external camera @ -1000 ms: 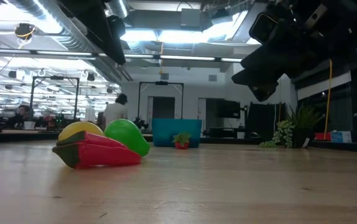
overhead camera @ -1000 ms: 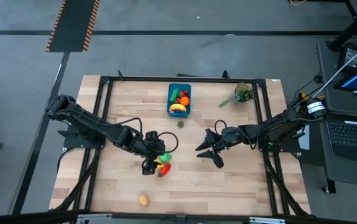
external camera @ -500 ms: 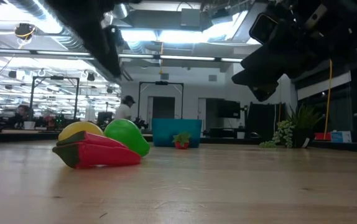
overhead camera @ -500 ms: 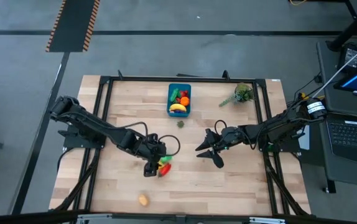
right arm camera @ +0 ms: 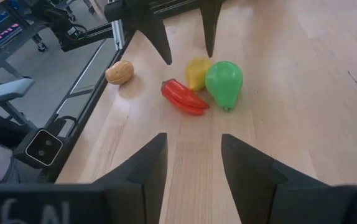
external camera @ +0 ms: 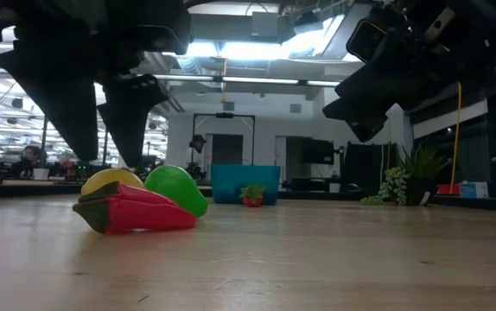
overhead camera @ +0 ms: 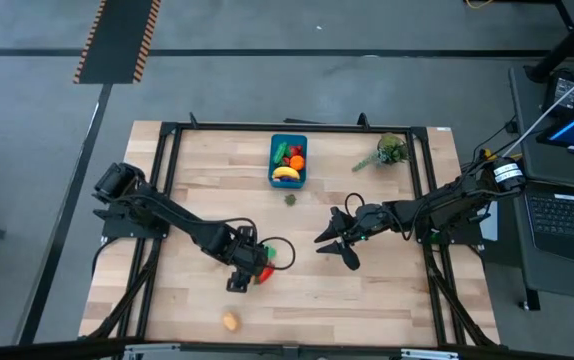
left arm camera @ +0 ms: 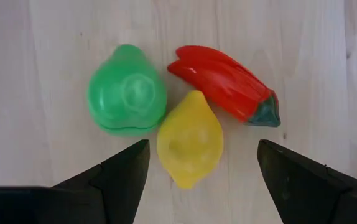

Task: Pick and placing Produce into tupperware
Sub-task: Put the lemon into the blue bin

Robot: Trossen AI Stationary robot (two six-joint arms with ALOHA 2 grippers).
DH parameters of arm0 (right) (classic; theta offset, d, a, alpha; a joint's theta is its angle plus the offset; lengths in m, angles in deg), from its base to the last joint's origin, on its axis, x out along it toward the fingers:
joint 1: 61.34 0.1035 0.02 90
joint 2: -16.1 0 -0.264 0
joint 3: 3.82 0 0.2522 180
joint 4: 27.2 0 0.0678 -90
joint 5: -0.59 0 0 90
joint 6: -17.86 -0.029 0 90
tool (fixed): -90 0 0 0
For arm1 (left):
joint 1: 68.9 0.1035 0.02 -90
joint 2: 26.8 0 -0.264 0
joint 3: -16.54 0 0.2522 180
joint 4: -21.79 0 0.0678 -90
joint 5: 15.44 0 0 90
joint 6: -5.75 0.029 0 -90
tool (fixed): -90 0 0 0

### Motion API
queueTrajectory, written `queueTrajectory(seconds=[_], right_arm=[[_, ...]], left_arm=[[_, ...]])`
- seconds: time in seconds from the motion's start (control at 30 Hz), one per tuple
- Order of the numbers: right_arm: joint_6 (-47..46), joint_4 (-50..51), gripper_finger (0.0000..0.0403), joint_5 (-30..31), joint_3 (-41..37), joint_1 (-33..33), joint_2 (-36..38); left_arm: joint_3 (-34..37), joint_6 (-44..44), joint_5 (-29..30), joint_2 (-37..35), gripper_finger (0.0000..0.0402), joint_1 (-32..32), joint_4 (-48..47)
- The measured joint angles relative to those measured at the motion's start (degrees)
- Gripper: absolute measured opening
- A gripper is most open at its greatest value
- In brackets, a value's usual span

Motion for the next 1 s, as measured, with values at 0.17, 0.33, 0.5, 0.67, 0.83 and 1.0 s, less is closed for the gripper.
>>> queueTrajectory(seconds=[0.17, 0.33, 0.5, 0.67, 0.83, 1.0], right_arm=[[0.0, 0.0, 0.0153, 0.0, 0.0, 0.0, 0.0], [0.0, 0.0, 0.0153, 0.0, 0.0, 0.0, 0.0], [0.0, 0.2, 0.0153, 0.0, 0.0, 0.0, 0.0], [0.0, 0.2, 0.0153, 0.0, 0.0, 0.0, 0.0], [0.0, 0.5, 0.0153, 0.0, 0.0, 0.0, 0.0], [0.0, 0.6, 0.0153, 0.0, 0.0, 0.0, 0.0]], left_arm=[[0.0, 0.0, 2.2, 0.0, 0.0289, 0.0, 0.0], [0.0, 0.0, 3.0, 0.0, 0.0289, 0.0, 0.1], [0.0, -0.1, 3.0, 0.0, 0.0289, 0.0, 0.5], [0.0, -0.4, 2.9, 1.3, 0.0289, 0.0, 0.7], [0.0, -0.2, 2.3, 4.6, 0.0289, 0.0, 0.9], [0.0, -0.1, 2.2, 6.5, 0.0289, 0.1, 1.4]])
